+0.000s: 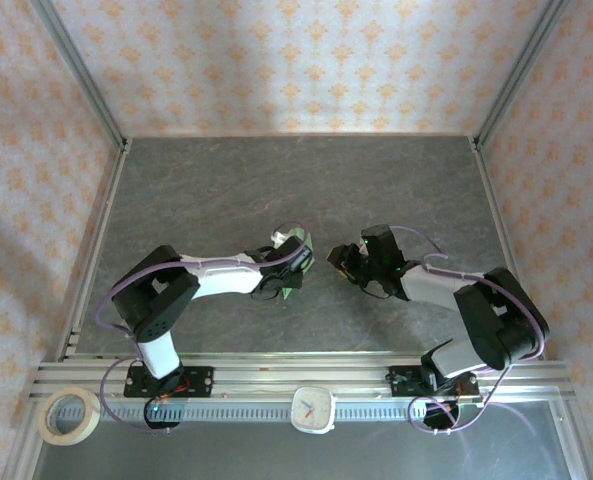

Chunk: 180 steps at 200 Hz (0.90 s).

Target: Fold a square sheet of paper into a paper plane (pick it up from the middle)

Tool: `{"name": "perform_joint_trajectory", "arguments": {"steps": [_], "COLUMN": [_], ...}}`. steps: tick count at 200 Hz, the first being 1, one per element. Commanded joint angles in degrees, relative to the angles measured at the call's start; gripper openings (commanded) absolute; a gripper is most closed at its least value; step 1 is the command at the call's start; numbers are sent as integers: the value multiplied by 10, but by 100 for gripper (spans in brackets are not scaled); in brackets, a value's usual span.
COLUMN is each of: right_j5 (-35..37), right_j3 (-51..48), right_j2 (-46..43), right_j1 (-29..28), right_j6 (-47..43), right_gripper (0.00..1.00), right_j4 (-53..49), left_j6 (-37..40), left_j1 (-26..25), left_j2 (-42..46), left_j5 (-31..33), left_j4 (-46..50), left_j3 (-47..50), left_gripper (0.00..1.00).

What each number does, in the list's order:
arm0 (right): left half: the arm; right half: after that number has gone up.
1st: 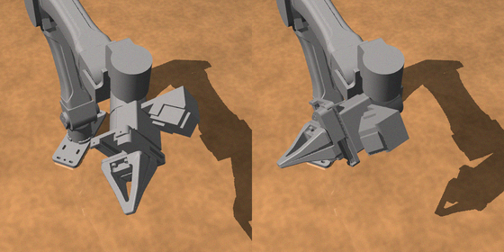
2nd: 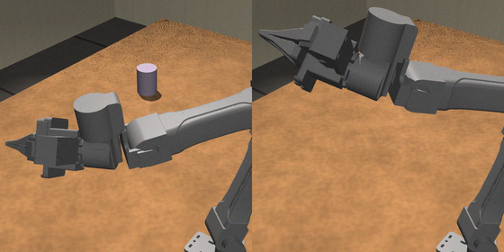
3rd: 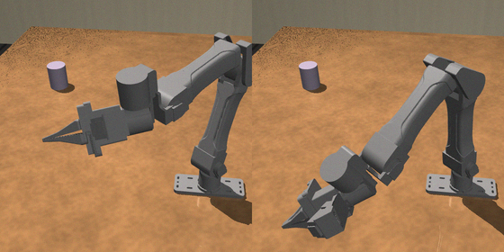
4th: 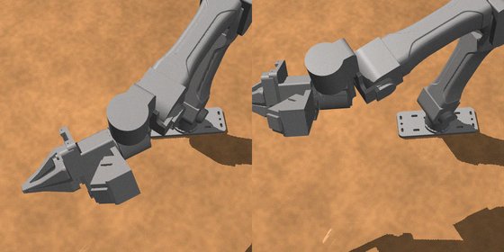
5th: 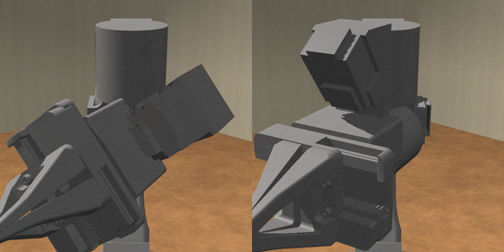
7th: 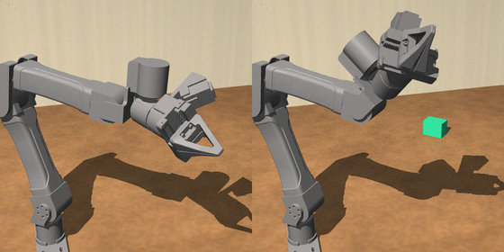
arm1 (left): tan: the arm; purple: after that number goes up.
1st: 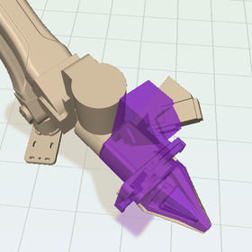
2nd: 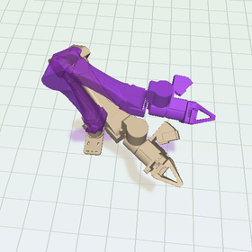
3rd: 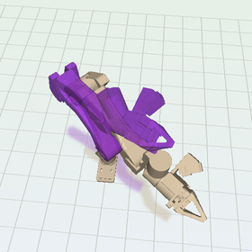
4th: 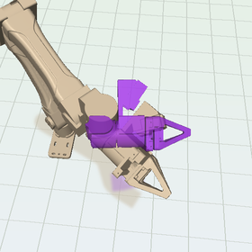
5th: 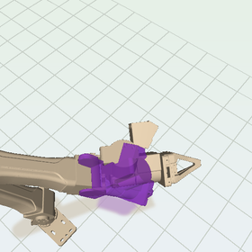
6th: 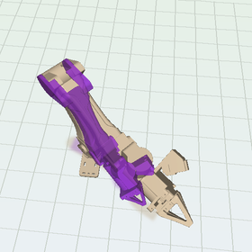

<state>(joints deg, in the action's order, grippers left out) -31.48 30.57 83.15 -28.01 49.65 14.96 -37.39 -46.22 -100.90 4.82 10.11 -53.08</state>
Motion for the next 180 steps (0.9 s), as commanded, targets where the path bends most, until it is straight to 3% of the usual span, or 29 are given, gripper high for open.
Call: {"name": "perform_joint_trajectory", "arguments": {"steps": [1, 180], "right_j5": [0, -51], "right_j3": [-7, -20], "right_j2": [-4, -43], "right_j1": [3, 59], "right_j6": [-14, -77], "right_gripper": [40, 41], "right_j4": [0, -30], "left_j6": [-35, -198], "left_j1": [-12, -73], "left_j2": [-34, 3], "left_j5": [39, 105], "left_j4": [65, 97], "left_j3": [-1, -26], "left_gripper": [34, 43]}}
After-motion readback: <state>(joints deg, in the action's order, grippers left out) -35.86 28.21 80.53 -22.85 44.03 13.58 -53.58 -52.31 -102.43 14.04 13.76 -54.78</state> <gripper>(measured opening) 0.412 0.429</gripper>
